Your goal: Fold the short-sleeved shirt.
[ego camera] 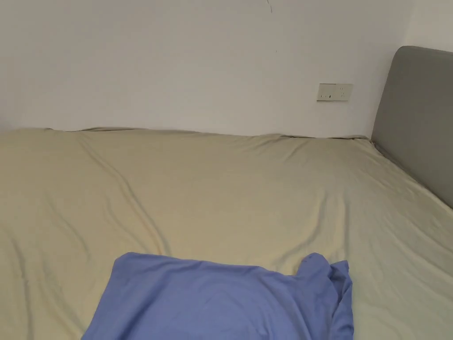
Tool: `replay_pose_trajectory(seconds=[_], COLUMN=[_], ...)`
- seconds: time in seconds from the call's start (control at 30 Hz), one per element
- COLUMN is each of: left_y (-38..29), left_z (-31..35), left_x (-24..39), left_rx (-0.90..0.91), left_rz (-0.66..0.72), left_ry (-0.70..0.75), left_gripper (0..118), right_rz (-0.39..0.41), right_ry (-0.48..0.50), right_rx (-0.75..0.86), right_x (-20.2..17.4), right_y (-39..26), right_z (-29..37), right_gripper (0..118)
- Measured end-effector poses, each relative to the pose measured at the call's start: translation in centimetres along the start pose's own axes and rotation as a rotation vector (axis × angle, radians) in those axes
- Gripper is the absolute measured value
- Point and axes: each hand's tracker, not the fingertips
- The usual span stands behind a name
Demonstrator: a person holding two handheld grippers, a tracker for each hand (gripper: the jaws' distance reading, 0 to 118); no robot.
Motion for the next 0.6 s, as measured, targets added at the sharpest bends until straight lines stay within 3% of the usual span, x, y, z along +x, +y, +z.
replay_pose_trajectory(seconds=[0.07, 0.13, 0.17, 0.2, 0.23, 0.27, 0.37, 0.53, 0.57, 0.6], left_y=[1.5, 1.8, 1.5, 1.0, 0.6, -0.3, -0.7, 6.7, 8.4, 10.5], left_z=[0.4, 0.2, 0.4, 0.6, 0.6, -0.1, -0.4, -9.2, -11.5, -14.8], left_x=[1.9, 4.1, 4.9, 5.9, 6.8, 7.3, 8.3, 8.5, 8.2, 8.0], left_rx=[0.085, 0.145, 0.2, 0.248, 0.271, 0.295, 0.312, 0.23, 0.194, 0.127], left_rz=[-0.015, -0.04, -0.053, -0.088, -0.111, -0.129, -0.107, -0.118, -0.097, -0.079], left_ry=[-0.057, -0.077, -0.101, -0.121, -0.094, -0.05, -0.128, -0.08, -0.105, -0.139], left_gripper=[118, 116, 104, 60, 12, 4, 2, 2, 4, 14], right_rz=[-0.045, -0.052, -0.033, -0.009, 0.012, 0.022, 0.013, 0.041, 0.041, 0.035], right_ry=[0.033, 0.023, 0.034, 0.035, 0.013, -0.055, 0.03, 0.036, 0.043, 0.044], right_rx=[0.101, 0.099, 0.174, 0.239, 0.241, 0.247, 0.302, 0.278, 0.275, 0.271], right_x=[-0.4, -1.4, -2.1, -2.7, -3.4, -4.7, -6.4, -6.3, -5.7, -5.8], right_y=[1.9, 2.5, 2.1, 1.8, 1.6, 1.0, 0.8, 2.2, 2.5, 2.9], right_z=[0.9, 0.9, 0.8, 0.8, 0.6, -0.3, -1.9, -3.4, -3.2, -3.8], right_gripper=[118, 116, 97, 45, 3, 3, 3, 3, 3, 3])
